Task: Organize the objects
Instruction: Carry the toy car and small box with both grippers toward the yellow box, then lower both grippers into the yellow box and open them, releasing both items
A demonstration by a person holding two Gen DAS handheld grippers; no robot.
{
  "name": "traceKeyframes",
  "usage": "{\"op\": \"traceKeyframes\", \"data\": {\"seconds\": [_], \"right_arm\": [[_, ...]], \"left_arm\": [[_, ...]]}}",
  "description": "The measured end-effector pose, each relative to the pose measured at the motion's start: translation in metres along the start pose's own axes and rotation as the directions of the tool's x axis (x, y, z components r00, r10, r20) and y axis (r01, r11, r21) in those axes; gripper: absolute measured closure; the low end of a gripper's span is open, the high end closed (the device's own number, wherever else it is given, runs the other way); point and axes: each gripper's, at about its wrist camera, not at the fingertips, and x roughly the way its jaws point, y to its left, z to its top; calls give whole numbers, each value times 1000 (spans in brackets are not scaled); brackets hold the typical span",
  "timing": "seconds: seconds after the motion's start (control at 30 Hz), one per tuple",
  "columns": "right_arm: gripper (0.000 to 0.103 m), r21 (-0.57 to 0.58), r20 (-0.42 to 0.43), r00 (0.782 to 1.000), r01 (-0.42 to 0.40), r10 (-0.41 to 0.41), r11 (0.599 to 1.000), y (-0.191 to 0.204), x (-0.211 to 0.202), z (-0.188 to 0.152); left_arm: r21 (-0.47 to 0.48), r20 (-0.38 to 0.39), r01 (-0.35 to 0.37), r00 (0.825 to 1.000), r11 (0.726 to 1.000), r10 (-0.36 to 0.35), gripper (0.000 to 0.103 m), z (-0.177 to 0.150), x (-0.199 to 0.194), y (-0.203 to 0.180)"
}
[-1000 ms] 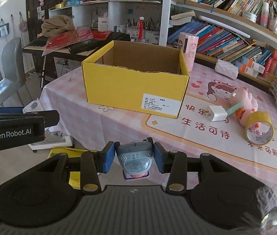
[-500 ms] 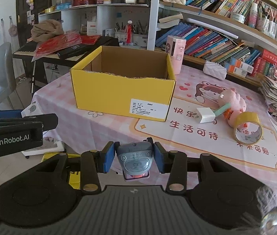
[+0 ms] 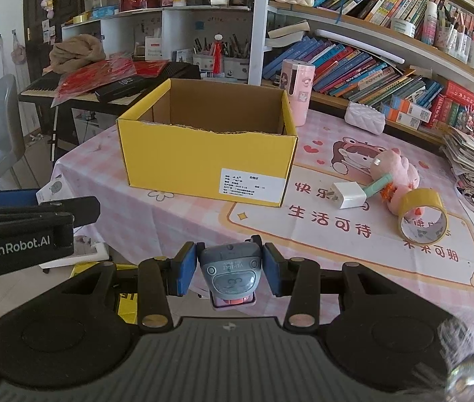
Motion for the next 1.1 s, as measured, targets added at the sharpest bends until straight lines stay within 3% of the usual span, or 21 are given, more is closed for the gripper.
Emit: {"op": "traceKeyframes", "data": {"seconds": [0.3,0.67,0.8,1.1], "right_arm": [[62,29,29,999,-19,18,999,-8,12,28],[62,42,156,987,-43,36,998,-25,54,122],[62,12,170,985,-34,32,999,-32,81,149],[62,-82,82,995,-54,61,995,-36,158,175]], "left_arm": [[33,44,19,999,999,-20,44,30,9,-6],[10,149,-22,989,1000,20,44,106,52,-1],[-4,133,-42,990,999,42,44,125,83,1],[21,46,-84,995,996,83,44,140,152,-12]]}}
